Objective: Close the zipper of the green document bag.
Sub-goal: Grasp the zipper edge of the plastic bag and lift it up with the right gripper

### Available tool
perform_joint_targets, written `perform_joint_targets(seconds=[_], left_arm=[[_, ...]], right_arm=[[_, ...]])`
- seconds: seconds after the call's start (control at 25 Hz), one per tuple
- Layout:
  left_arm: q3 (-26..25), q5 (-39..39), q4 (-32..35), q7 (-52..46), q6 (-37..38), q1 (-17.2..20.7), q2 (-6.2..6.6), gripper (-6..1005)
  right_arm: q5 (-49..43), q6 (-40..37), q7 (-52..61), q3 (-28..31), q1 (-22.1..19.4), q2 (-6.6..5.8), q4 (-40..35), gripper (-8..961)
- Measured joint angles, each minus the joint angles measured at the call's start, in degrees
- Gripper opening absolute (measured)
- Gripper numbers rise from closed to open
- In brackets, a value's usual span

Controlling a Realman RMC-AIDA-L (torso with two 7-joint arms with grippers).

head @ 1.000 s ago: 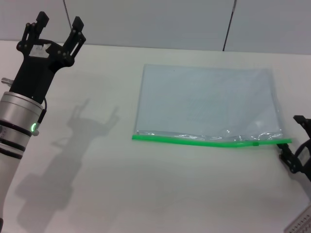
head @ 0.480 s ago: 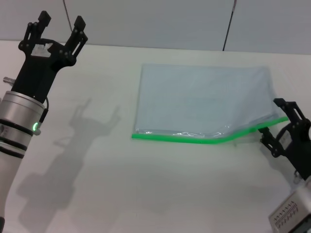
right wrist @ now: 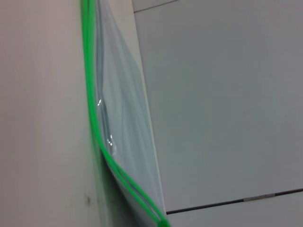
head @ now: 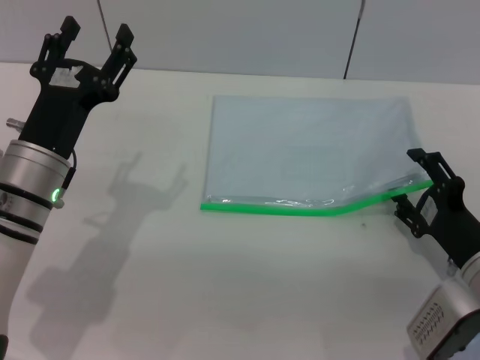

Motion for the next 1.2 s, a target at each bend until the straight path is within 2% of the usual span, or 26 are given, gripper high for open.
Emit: perform_joint_targets(seconds=[0.32, 0.56, 0.76, 1.0, 1.2], left_arm=[[-0.03, 0.00, 0.00, 0.00, 0.00, -0.18, -0.09, 848], [0.10, 0.00, 0.03, 0.00, 0.00, -0.41, -0.10, 848], [0.21, 0.09, -0.02, -0.01, 0.04, -0.50, -0.14, 848], [0.30, 0.22, -0.06, 0.00, 0.10, -0.70, -0.17, 848], [0.32, 0.34, -0.14, 0.00, 0.17, -0.74, -0.18, 848]], right_arm=[[0.12, 2.27, -3.11, 0.13, 2.97, -0.08, 0.32, 785], [0.12, 3.86, -4.34, 0.13, 4.52, -0.02, 0.30, 631], [0.11, 6.12, -4.43, 0.61, 5.46, -0.07, 0.67, 563], [0.12, 6.53, -4.97, 0.74, 5.61, -0.07, 0.73, 534], [0.52, 8.57, -6.00, 0.74, 5.68, 0.02, 0.09, 438]])
